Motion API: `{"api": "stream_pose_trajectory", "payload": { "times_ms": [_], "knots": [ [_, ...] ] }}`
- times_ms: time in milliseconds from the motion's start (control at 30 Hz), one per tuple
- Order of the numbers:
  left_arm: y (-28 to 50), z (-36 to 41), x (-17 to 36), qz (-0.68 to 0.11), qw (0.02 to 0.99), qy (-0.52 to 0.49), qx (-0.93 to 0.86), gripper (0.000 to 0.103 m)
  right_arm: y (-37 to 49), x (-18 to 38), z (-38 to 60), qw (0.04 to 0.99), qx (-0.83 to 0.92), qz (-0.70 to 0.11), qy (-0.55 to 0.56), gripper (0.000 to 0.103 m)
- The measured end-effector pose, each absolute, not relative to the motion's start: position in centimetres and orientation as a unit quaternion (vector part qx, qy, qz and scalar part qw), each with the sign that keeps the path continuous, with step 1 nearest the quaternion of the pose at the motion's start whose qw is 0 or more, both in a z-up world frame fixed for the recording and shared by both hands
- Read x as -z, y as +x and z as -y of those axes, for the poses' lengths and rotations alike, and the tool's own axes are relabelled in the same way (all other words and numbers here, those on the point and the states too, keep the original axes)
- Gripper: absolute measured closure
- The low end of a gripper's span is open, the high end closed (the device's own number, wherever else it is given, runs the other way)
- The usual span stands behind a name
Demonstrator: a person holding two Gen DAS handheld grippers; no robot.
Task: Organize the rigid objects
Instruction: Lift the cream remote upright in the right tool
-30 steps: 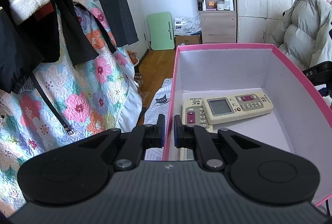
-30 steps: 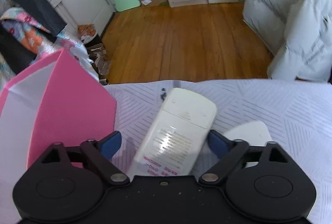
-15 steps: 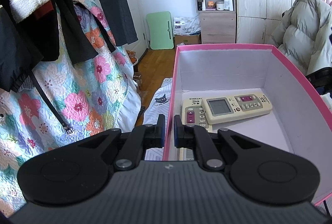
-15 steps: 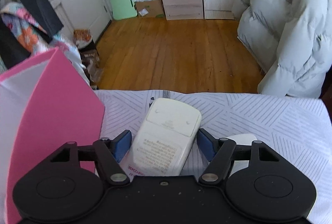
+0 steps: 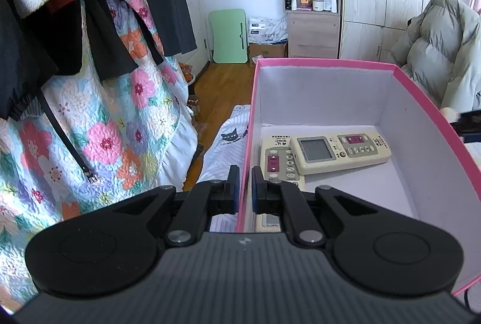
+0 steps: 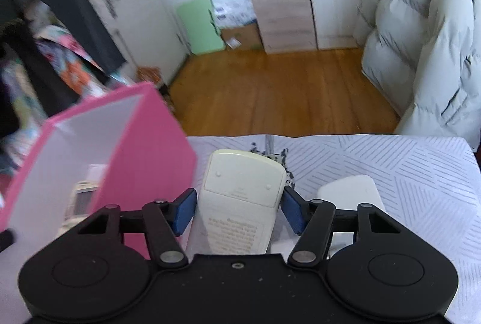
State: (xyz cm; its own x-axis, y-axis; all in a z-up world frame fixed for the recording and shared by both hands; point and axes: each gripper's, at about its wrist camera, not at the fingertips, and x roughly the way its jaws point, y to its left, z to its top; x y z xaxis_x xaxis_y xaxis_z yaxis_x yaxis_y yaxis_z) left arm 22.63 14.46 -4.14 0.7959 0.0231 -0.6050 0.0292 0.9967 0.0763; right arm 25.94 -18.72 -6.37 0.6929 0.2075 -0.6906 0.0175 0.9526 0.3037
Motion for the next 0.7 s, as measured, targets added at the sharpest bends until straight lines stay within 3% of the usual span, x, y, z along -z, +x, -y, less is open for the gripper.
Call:
{"api": "stream_pose_trajectory", "payload": {
  "times_ms": [400, 700],
  "knots": [
    [22.9, -14.1, 4.4, -0.323, 0.945, 0.048, -0.006, 0.096, 15.3, 5.6, 20.1, 0.920, -0.109, -0.319, 0.200, 0.042],
    [22.8, -13.9, 4.3, -0.324, 0.945, 0.049, -0.011, 0.096, 13.5, 4.1, 21.0, 0.938, -0.101, -0.279, 0.182, 0.042]
  ]
}}
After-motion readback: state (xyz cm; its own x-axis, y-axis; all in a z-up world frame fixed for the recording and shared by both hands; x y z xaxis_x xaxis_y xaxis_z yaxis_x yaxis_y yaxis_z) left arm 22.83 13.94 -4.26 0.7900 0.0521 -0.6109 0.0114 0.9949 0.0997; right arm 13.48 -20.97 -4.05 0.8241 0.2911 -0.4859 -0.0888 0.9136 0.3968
